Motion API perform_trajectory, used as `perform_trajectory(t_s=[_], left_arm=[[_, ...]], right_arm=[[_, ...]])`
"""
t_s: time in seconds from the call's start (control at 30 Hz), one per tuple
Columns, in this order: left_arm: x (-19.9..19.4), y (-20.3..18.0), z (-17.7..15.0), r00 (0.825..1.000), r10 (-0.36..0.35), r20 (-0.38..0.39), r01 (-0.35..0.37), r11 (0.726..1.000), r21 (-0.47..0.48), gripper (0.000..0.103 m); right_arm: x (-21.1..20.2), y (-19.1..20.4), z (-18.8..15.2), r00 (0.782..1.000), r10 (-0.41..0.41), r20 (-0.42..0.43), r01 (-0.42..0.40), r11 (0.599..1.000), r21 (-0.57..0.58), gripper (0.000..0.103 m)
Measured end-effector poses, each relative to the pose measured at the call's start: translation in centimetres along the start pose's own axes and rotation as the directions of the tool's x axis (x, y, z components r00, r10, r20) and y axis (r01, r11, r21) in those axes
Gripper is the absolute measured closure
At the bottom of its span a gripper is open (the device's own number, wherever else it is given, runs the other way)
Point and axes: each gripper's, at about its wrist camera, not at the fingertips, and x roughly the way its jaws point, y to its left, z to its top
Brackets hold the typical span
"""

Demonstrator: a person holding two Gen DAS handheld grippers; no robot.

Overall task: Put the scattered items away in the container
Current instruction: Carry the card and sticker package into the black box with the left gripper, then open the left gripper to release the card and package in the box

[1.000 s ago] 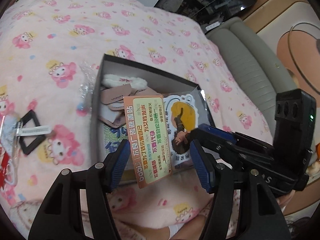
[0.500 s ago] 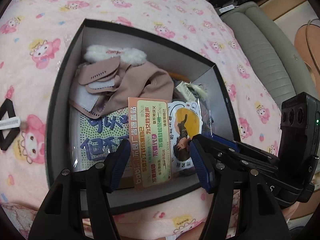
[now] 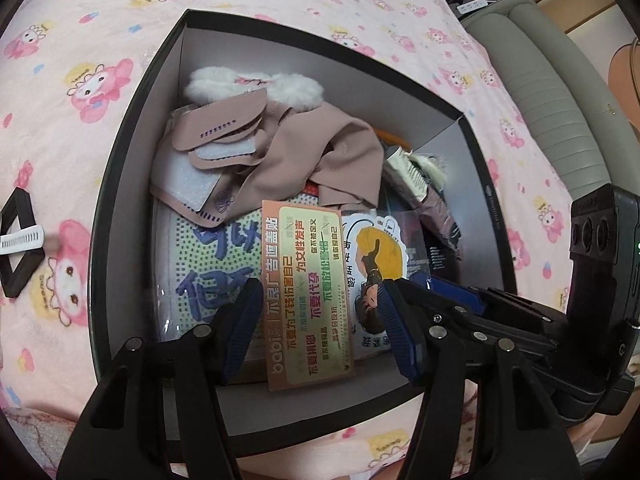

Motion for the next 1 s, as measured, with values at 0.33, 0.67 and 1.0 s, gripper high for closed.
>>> perform_trajectory(t_s=[0.33, 0.67, 1.0], left_arm=[[1.0, -1.0, -0.2, 0.983, 0.179, -0.024, -0.177, 0.982, 0.072, 0.045], [1.0, -2.2, -0.2, 0.996, 0.085, -0.008, -0.083, 0.986, 0.143, 0.046], [3.5, -3.6, -0.8, 0.979, 0.183, -0.094, -0.161, 0.965, 0.207, 0.044]], right_arm=[[1.4, -0.8, -0.6, 0.996, -0.073, -0.047, 0.073, 0.997, -0.002, 0.077], [-1.9, -1.8, -0.3, 0.961, -0.258, 0.097, 0.26, 0.965, -0.012, 0.077], [-0.6, -1.9, 0.0, 0.968, -0.245, 0.061, 0.246, 0.969, -0.008, 0.077]])
